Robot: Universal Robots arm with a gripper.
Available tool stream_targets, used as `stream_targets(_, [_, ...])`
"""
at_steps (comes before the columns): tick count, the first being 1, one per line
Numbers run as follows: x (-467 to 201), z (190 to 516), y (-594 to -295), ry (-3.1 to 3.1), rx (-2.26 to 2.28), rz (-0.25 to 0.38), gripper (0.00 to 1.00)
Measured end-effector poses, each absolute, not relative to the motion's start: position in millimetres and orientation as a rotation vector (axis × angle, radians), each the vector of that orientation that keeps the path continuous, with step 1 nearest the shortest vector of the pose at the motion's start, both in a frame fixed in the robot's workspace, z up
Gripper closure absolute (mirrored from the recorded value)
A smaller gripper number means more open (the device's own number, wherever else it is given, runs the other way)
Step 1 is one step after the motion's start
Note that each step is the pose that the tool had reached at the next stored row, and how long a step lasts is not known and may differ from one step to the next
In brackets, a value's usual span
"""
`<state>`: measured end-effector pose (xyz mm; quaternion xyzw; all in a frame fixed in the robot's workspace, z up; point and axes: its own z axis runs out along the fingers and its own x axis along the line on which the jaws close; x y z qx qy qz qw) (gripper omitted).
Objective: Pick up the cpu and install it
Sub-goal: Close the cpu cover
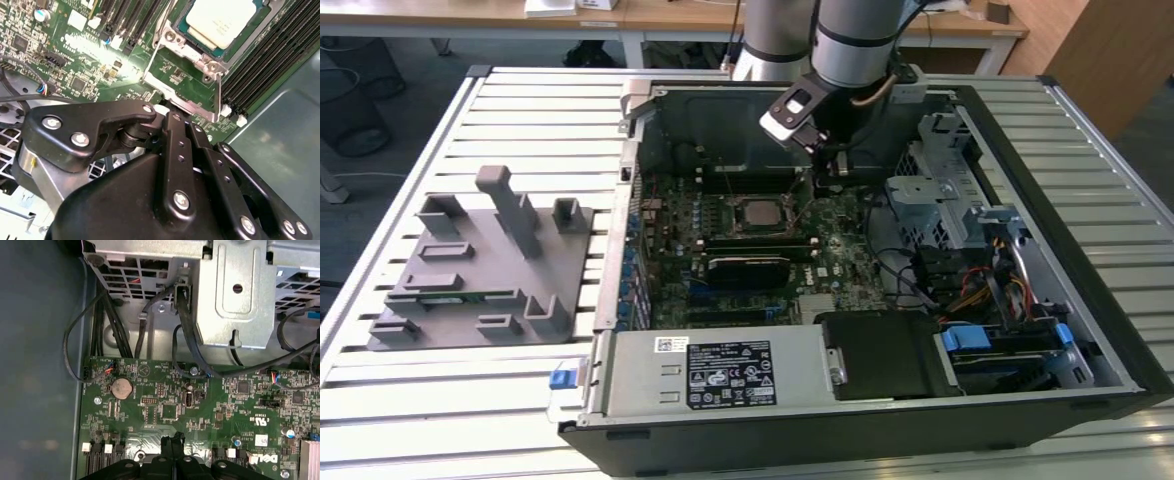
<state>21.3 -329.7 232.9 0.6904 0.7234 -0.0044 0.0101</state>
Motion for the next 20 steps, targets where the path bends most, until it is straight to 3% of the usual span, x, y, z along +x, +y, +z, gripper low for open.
stream_targets(20, [-15,230,-330,2.257,2.154,-0.012,0.89])
